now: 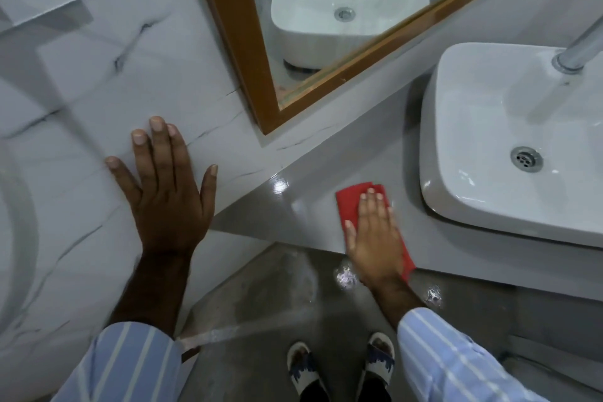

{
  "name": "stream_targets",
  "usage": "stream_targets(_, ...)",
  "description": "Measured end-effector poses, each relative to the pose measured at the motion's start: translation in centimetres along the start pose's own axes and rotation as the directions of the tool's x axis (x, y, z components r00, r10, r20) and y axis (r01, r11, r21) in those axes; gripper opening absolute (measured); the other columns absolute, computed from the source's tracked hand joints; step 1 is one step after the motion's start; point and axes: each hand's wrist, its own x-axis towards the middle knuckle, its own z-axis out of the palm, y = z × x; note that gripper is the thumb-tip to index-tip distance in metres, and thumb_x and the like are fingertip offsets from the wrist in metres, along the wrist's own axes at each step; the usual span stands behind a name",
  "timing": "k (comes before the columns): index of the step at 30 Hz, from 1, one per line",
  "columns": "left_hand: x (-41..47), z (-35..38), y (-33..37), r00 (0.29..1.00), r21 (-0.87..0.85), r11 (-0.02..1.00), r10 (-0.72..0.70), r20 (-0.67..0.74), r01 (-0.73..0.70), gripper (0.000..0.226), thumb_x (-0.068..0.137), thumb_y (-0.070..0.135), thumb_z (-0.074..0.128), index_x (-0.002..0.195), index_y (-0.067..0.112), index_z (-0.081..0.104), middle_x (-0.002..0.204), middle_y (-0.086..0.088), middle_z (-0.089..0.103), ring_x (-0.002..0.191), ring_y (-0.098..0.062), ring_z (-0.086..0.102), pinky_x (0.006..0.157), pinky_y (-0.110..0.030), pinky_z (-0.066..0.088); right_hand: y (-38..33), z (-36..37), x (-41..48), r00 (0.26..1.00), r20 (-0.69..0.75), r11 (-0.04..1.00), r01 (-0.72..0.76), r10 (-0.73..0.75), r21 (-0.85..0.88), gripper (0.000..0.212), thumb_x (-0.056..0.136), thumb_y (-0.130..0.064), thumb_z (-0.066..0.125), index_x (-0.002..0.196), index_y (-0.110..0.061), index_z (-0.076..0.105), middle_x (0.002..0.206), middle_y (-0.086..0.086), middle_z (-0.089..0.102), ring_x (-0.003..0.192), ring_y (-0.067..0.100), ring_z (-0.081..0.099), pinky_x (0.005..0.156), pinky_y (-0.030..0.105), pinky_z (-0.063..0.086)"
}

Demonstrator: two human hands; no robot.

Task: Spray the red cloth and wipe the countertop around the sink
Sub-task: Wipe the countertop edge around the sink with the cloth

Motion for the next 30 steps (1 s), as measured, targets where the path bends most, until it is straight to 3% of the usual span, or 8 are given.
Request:
stream_targets(5,-0.1,0.1,0.0,1.0,-0.007,1.0,-0.02,0.01,0.02,0.085,0.107,0.052,0.041,0.166,0.007,0.0,0.172,-0.008,-0.015,0.16,-0.023,-0.019,0.127,-0.053,-0.015,-10.6,1.5,2.2,0.926,0.106,0.932,0.358,-0.361,0.05,0.071,0.111,-0.044,0.033,0.164,-0.002,0.016,0.174,0.018,0.017,0.162,0.033,0.013,0.132,0.048,0.014)
stream_targets(9,-0.1,-0.2,-0.5,1.0,-0.014,1.0,-0.005,0.028,0.005,0.084,0.107,0.052,0.04,0.166,0.009,-0.002,0.172,-0.004,-0.019,0.16,-0.021,-0.021,0.127,-0.05,-0.017,-9.3,1.2,3.4,0.836,0.163,0.844,0.535,-0.524,-0.035,0.073,0.111,-0.051,0.026,0.166,-0.005,0.013,0.176,0.013,0.01,0.163,0.027,0.005,0.133,0.043,0.007)
stream_targets(16,0.2,-1.4,-0.1,0.995,-0.043,0.999,-0.012,0.1,0.016,0.082,0.108,0.052,0.036,0.165,0.011,-0.007,0.171,-0.006,-0.016,0.158,-0.021,-0.023,0.127,-0.052,-0.014,2.3,-0.2,1.7,0.907,0.064,0.907,0.419,-0.416,-0.043,0.073,0.109,-0.053,0.031,0.166,-0.01,0.017,0.176,0.006,0.012,0.163,0.022,0.008,0.13,0.048,0.021)
stream_targets(21,0.3,-1.9,0.9,0.991,-0.049,0.998,-0.035,0.129,0.041,0.084,0.108,0.054,0.036,0.165,0.009,-0.005,0.171,-0.009,-0.013,0.159,-0.024,-0.02,0.128,-0.052,-0.011,3.0,-0.6,1.1,0.956,0.104,0.956,0.283,-0.276,-0.071,0.074,0.109,-0.053,0.024,0.167,-0.011,0.007,0.177,0.007,0.007,0.164,0.022,0.002,0.133,0.044,0.008)
stream_targets(25,-0.8,-2.1,3.8,0.986,-0.367,0.93,0.033,0.166,0.031,0.077,0.105,0.044,0.047,0.163,0.0,0.02,0.171,-0.022,0.016,0.16,-0.036,0.011,0.131,-0.049,0.015,2.4,-2.9,0.4,0.957,0.089,0.958,0.265,-0.275,0.105,0.074,0.107,-0.053,0.043,0.165,-0.012,0.024,0.174,0.007,0.021,0.162,0.026,0.017,0.132,0.044,0.018)
stream_targets(26,-1.2,-2.1,5.3,0.969,-0.473,0.881,0.1,0.227,0.02,0.075,0.104,0.041,0.05,0.161,-0.002,0.028,0.168,-0.024,0.026,0.158,-0.038,0.021,0.129,-0.049,0.022,3.0,-3.7,-0.4,0.971,0.018,0.955,0.233,-0.24,0.183,0.064,0.104,-0.054,0.048,0.156,-0.016,0.043,0.164,0.006,0.044,0.152,0.028,0.039,0.124,0.043,0.035)
stream_targets(28,-2.0,-1.7,8.6,0.878,-0.594,0.804,0.256,0.404,0.039,0.072,0.102,0.042,0.055,0.158,-0.001,0.037,0.164,-0.022,0.038,0.154,-0.038,0.034,0.125,-0.046,0.03,4.6,-4.8,-2.4,0.993,-0.093,0.949,0.094,-0.069,0.3,0.046,0.098,-0.07,0.045,0.104,-0.031,0.068,0.106,-0.006,0.072,0.099,0.021,0.07,0.081,0.033,0.055)
stream_targets(30,-2.1,-1.2,12.3,0.764,-0.646,0.758,0.364,0.532,0.089,0.073,0.102,0.046,0.058,0.158,0.003,0.039,0.163,-0.018,0.042,0.152,-0.033,0.038,0.125,-0.041,0.032,6.6,-5.3,-4.1,0.986,0.05,0.909,-0.166,0.159,0.382,0.079,0.085,-0.09,0.035,0.068,-0.019,0.066,0.062,-0.006,0.068,0.059,0.019,0.065,0.056,0.031,0.051)
